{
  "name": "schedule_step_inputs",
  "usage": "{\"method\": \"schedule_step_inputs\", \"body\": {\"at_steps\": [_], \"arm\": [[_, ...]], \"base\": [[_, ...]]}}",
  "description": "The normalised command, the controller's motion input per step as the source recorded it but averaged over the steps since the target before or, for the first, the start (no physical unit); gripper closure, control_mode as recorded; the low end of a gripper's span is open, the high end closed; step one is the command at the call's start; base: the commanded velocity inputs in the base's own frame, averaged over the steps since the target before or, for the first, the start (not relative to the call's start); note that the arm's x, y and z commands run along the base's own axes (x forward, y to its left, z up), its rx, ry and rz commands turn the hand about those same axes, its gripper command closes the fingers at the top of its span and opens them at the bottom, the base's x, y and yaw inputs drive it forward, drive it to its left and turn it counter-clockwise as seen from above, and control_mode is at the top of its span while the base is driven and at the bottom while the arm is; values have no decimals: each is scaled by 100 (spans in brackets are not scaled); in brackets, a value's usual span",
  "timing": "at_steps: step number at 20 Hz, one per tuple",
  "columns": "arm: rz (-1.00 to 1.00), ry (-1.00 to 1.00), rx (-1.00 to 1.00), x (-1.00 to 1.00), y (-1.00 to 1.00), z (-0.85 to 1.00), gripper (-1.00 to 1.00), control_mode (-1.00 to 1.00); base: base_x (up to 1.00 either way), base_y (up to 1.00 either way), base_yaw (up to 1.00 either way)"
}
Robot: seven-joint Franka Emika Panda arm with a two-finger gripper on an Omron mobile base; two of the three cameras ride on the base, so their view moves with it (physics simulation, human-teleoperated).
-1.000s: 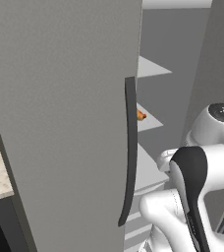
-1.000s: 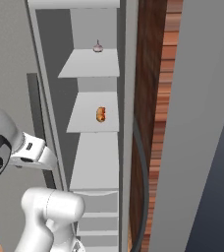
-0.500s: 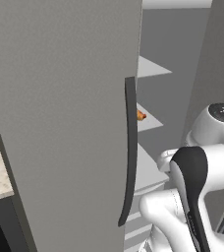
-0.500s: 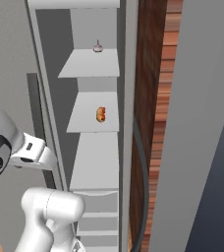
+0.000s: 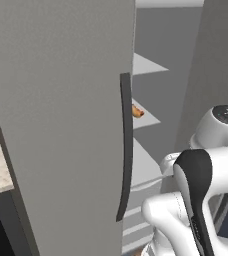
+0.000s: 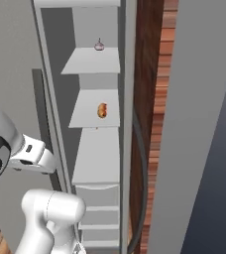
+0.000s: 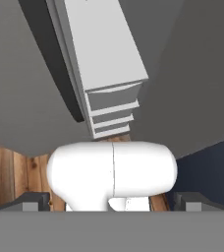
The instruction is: Store the hot dog in the freezer for long-term storage. Close the freezer door after placing the cooked food.
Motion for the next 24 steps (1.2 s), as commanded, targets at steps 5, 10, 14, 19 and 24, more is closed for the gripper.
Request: {"method": "schedule_step_inputs", "body": {"at_steps": [5,10,14,19,24], "arm": [[0,0,0,0,0,0,-100,100],[0,0,0,0,0,0,-100,100],[0,0,0,0,0,0,-100,100],[0,0,0,0,0,0,-100,100],[0,0,0,0,0,0,-100,100]], "base": [[-69,-10,2],[-78,-16,4],[-50,-4,7],[-5,-20,6],[0,-16,17]]}}
